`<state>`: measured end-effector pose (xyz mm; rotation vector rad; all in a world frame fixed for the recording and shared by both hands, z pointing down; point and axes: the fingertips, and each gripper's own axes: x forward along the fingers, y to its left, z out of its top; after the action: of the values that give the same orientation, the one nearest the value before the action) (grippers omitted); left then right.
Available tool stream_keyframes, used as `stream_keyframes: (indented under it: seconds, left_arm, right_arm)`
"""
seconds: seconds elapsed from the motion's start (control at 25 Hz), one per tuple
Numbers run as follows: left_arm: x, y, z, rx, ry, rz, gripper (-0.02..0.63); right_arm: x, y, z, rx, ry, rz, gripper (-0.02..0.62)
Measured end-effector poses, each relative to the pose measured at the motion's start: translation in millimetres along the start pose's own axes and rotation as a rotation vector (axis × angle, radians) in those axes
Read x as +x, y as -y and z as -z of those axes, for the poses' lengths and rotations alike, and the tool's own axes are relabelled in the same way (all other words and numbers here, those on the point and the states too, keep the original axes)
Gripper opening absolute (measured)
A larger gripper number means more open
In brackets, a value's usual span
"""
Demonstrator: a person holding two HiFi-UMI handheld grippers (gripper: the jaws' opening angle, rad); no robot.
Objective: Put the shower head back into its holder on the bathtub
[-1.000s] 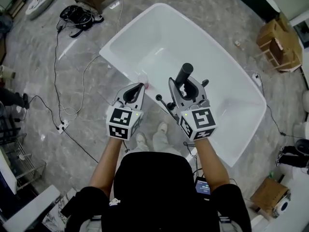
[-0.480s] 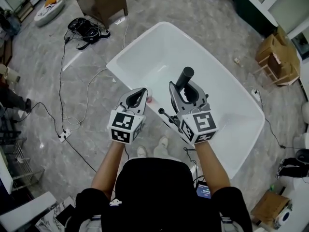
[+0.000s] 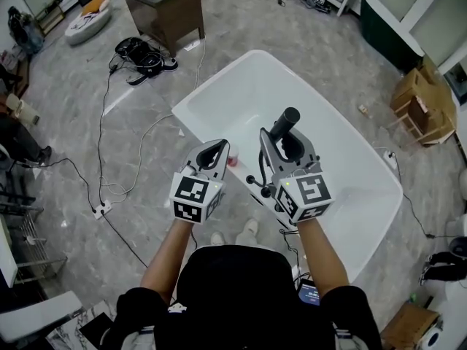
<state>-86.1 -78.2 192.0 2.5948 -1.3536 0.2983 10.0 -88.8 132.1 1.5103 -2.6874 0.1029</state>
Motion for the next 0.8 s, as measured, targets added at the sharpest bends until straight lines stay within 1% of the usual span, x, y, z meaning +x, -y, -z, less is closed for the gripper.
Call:
stream_keyframes:
  seconds: [0.28,0.8]
  left_arm:
    - [0,-4,12,-0.018,-0.018,-0.013,0.013]
    - [11,-14,64,-0.058,-0.083,-0.042,0.014]
  right_arm:
    - [3,-1,28,0.020,-0.058,0.003,0.141]
    - [9,-1,101,0.059,-0.186,0.013,0.143]
